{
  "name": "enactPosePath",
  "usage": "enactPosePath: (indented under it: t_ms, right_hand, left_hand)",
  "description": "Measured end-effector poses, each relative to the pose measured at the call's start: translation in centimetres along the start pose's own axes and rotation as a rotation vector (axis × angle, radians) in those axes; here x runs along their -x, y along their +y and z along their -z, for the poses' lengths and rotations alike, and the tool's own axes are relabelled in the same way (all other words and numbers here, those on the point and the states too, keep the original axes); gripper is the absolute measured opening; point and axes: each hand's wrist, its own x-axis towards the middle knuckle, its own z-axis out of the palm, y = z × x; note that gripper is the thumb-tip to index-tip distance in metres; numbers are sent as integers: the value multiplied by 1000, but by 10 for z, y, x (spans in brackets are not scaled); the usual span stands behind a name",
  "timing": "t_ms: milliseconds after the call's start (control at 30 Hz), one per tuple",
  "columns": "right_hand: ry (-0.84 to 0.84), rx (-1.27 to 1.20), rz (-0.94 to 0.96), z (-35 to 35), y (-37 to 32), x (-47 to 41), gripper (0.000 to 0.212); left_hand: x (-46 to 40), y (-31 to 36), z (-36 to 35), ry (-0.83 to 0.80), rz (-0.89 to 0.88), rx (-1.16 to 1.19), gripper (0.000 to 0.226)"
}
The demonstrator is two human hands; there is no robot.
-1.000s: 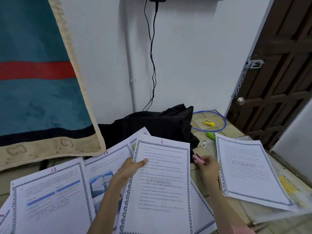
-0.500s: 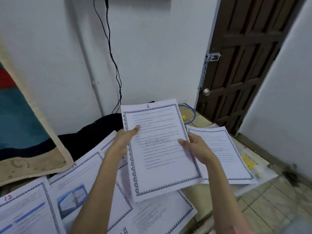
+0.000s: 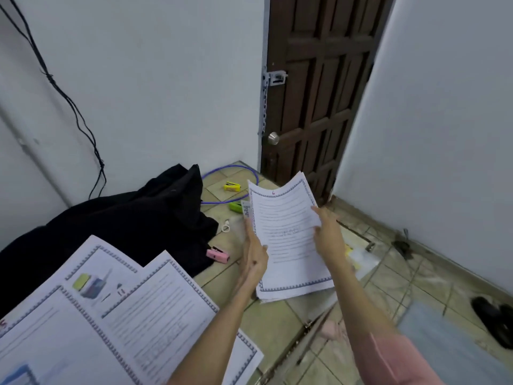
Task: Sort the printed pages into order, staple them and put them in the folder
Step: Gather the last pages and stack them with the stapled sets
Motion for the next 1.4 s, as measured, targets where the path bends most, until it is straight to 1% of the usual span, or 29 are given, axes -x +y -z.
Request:
enactPosePath:
  t_ms: [67,133,200,267,300,333,367,400,433,467,567,667,733,800,867,933,1033,1100,1167,1200,1267,1333,1400]
  right_hand:
    - [-14,86,-9,-9,8,-1,55]
    - [-24,171,0,-18,16,0,52]
    - [-31,317,-12,-26,20,0,45]
    - [-54,435,-52,-31,19,2,37]
    - [-90,456,-69,-34,20,4,39]
    - [-147,463,-82,-38,22,6,46]
    - [-208,458,-94,-42,25,7,55]
    - [-249,452,-101,-45,28,9,62]
    - [-267,453,-102,-47,31,9,66]
    - [-272,459,-102,-48,33,9,67]
    - [-251,482,-96,-50,34,9,66]
    - [-274,537,-122,-48,28,8,64]
    - [-255,571,-141,-49,18,6,60]
    - [-183,520,-125,-55,-2,8,55]
    - [-114,386,-77,-67,-32,17,53]
    - [-91,261,13,-83,-69,33,51]
    - [-138,163,262,-115,-126,75,48]
    - [-206,120,420,-139,-159,115,49]
    - [-292,110,535,-160,-184,154,55]
    - [-361,113,582,-169,-195,174,55]
    - [-509,133,662,-189,-210,211,58]
    - [-598,188,721,-205,-215,238,74]
    - [-651,295,746,-218,-210,254,86]
  left_hand:
    - [-1,-7,-6,42,-50,-118,79]
    - [-4,-16,-11,67,-55,-334,71]
    - [-6,-25,-15,10,-29,-561,61]
    - [-7,-33,-19,-73,-20,-690,54]
    - [-7,-36,-20,-94,-31,-725,52]
    - [-6,-40,-22,-102,-39,-761,53]
    - [-5,-44,-23,-92,-42,-777,61]
    - [-4,-47,-25,-75,-47,-789,75]
    - [-4,-48,-26,-64,-48,-793,86]
    - [-2,-49,-26,-65,-43,-793,92]
    - [0,-45,-23,-92,-16,-769,99]
    - [-1,-36,-14,-183,28,-726,113]
    - [3,-30,-1,-216,13,-665,114]
    - [11,-28,18,-171,-37,-586,109]
    - [26,-32,45,-71,-74,-535,103]
    - [48,-45,80,54,-37,-495,99]
    - [92,-79,143,244,114,-458,91]
    - [125,-108,181,340,259,-510,78]
    - [153,-132,210,383,402,-605,62]
    - [167,-145,220,398,470,-650,59]
    - [190,-165,235,415,589,-725,59]
    - [207,-180,241,417,663,-740,61]
    - [221,-186,240,412,683,-777,68]
